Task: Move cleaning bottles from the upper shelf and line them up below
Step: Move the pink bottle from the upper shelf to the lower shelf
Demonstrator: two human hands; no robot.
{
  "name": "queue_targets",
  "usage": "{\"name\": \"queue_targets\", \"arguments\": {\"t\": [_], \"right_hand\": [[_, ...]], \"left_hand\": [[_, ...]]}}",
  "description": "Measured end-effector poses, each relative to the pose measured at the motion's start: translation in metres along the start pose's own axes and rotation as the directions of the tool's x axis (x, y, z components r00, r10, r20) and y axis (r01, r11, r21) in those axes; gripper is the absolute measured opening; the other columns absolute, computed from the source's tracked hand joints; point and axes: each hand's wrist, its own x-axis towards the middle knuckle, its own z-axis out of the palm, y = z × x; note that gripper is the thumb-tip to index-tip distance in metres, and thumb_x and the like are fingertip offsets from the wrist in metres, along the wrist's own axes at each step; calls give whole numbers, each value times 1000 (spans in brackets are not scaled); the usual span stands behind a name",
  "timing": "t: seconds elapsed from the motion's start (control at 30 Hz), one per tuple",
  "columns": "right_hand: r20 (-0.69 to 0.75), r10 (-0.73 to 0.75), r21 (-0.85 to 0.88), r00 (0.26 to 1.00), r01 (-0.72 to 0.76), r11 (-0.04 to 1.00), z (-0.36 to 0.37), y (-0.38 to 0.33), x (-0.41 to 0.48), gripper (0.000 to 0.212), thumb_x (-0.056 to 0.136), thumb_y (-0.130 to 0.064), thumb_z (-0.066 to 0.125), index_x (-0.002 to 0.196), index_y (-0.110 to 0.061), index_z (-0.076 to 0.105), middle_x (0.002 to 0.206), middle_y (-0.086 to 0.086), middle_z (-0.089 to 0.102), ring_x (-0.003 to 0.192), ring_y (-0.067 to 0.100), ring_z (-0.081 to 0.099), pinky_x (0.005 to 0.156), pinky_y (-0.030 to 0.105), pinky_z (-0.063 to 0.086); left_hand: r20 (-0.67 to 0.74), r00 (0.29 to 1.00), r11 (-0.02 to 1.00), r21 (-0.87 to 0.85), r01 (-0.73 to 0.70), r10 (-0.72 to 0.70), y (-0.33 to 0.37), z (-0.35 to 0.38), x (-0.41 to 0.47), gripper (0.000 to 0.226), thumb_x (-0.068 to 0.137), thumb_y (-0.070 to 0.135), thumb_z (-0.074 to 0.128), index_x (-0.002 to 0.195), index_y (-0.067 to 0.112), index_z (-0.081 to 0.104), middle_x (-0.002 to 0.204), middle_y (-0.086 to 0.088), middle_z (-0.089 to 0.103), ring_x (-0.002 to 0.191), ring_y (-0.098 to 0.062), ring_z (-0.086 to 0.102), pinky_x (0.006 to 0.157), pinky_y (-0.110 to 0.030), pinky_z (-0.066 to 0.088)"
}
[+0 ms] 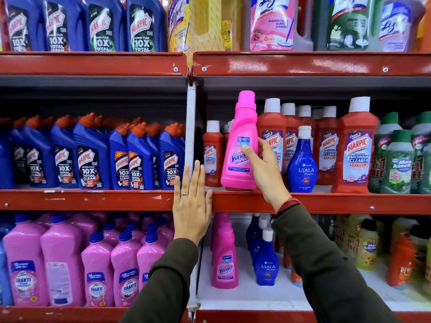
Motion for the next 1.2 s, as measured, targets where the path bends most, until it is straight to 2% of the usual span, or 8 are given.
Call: {"name": "queue_targets", "arguments": {"t": [0.1,0.33,0.63,0.77,0.87,1.0,1.07,1.2], "right_hand": [[27,1,42,1000,-3,999,-3,-6,-11,40,98,-23,60,135,-12,50,131,9,64,114,21,68,90,33,59],[89,-2,105,996,-7,994,-8,6,-53,40,95,-21,63,134,-15,52,123,3,67,103,9,70,78,21,59],[127,23,69,992,-32,997,-35,60,-126,43,93,-14,67,133,-15,54,127,4,69,117,17,67,97,34,56],[126,83,26,989,-87,996,-43,103,-154,45,89,-10,72,131,-13,56,126,6,70,117,19,67,102,41,53],[158,147,-6,976,-148,989,-47,133,-172,48,87,-10,74,131,-14,56,126,3,70,117,16,68,100,36,55],[197,223,-64,955,-214,975,-47,166,-187,49,87,-12,75,131,-18,56,125,-1,70,116,10,67,92,22,56],[184,250,-74,951,-240,968,-44,181,-189,48,87,-11,75,131,-18,56,126,-1,69,116,9,67,88,18,55],[163,314,-78,935,-305,949,-41,206,-184,46,87,-14,75,128,-24,56,128,-2,67,117,6,66,92,19,55]], "left_hand": [[0,1000,1000,-7,-9,9,0,-2,0,62,112,29,31,167,0,40,176,-15,34,164,-30,20,137,-41,-5],[32,998,990,-136,-42,47,-6,-8,-4,61,114,28,32,167,1,39,178,-14,28,169,-13,-3,138,-37,-2],[79,996,974,-216,66,-50,-4,-25,-74,61,112,24,33,168,1,30,178,-13,27,169,-14,-6,137,-37,-7],[124,990,978,-185,95,-73,-1,-22,-123,65,110,25,35,169,0,23,183,-1,-3,169,-16,-10,137,-38,-8],[169,983,977,-184,107,-75,0,-15,-166,70,109,26,36,172,4,13,183,5,-16,169,-17,-11,137,-37,-9],[199,980,993,-113,37,-14,3,-4,-213,70,117,36,20,174,11,-12,182,-8,-21,169,-21,-15,136,-40,-11],[219,976,994,-102,26,-3,3,3,-230,67,119,40,9,173,8,-14,181,-11,-21,169,-22,-15,136,-41,-10],[272,962,994,-92,51,-24,1,17,-251,68,118,41,7,173,5,-13,181,-15,-20,169,-24,-14,136,-40,-10]]}}
